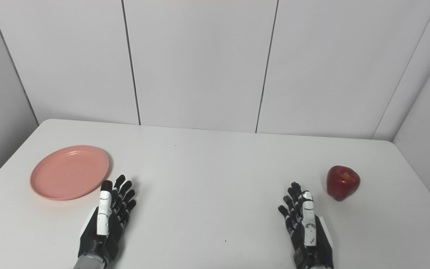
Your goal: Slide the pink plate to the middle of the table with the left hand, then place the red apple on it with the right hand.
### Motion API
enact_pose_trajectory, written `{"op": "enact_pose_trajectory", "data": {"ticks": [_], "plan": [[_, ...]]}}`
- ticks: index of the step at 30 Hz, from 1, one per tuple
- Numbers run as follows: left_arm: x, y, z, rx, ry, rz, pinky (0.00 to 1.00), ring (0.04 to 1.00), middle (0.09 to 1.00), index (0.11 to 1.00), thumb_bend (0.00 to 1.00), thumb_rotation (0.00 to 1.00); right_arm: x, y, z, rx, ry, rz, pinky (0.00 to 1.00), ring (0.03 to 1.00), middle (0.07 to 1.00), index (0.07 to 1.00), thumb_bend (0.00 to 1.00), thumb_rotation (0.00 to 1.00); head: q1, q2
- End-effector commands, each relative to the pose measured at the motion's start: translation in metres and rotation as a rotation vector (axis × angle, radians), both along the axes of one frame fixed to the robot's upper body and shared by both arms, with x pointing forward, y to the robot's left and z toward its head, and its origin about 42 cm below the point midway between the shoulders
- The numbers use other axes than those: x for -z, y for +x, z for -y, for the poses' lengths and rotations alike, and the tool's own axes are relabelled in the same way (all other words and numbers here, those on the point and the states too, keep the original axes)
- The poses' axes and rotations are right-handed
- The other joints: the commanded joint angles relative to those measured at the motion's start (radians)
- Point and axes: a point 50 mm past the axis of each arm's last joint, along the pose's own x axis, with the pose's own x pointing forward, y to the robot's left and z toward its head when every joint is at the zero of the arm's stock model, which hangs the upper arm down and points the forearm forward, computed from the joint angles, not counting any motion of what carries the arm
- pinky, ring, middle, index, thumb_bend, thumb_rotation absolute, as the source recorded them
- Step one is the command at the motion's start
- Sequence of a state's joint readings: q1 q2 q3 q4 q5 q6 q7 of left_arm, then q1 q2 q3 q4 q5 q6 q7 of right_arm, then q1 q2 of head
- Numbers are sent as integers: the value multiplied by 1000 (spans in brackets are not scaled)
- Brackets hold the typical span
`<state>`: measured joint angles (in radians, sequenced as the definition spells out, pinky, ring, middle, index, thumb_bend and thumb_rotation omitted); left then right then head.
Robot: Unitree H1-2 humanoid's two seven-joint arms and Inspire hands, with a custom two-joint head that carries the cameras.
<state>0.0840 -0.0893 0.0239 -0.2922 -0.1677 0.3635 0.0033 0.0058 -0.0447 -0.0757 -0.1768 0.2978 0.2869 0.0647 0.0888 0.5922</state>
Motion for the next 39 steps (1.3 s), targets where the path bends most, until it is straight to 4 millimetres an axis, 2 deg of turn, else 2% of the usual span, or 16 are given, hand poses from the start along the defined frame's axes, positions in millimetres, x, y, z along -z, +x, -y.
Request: {"op": "enact_pose_trajectory", "data": {"ticks": [1, 7, 16, 26, 39], "plan": [[10, -12, 5, 7, -19, -25, 1000, 1000, 1000, 1000, 735, 1000, 3, 3, 3, -1, -10, -11, 1000, 1000, 1000, 988, 833, 1000, 13, -7], [16, -12, 14, -2, -17, -25, 1000, 1000, 1000, 1000, 739, 976, 9, 4, 12, 2, -11, -12, 1000, 1000, 1000, 993, 818, 1000, 80, -44], [26, -10, 29, -5, -38, -24, 1000, 1000, 1000, 1000, 744, 942, 20, 5, 27, 1, -6, -13, 1000, 1000, 1000, 999, 814, 1000, 125, -108], [30, -9, 40, -6, -32, -10, 1000, 1000, 1000, 1000, 783, 931, 30, 8, 38, 1, 13, -15, 1000, 1000, 1000, 1000, 825, 1000, 180, -145], [37, -8, 47, -8, -30, -2, 1000, 1000, 1000, 1000, 750, 944, 36, 9, 42, 4, 20, -15, 1000, 1000, 1000, 1000, 779, 1000, 205, -190]]}}
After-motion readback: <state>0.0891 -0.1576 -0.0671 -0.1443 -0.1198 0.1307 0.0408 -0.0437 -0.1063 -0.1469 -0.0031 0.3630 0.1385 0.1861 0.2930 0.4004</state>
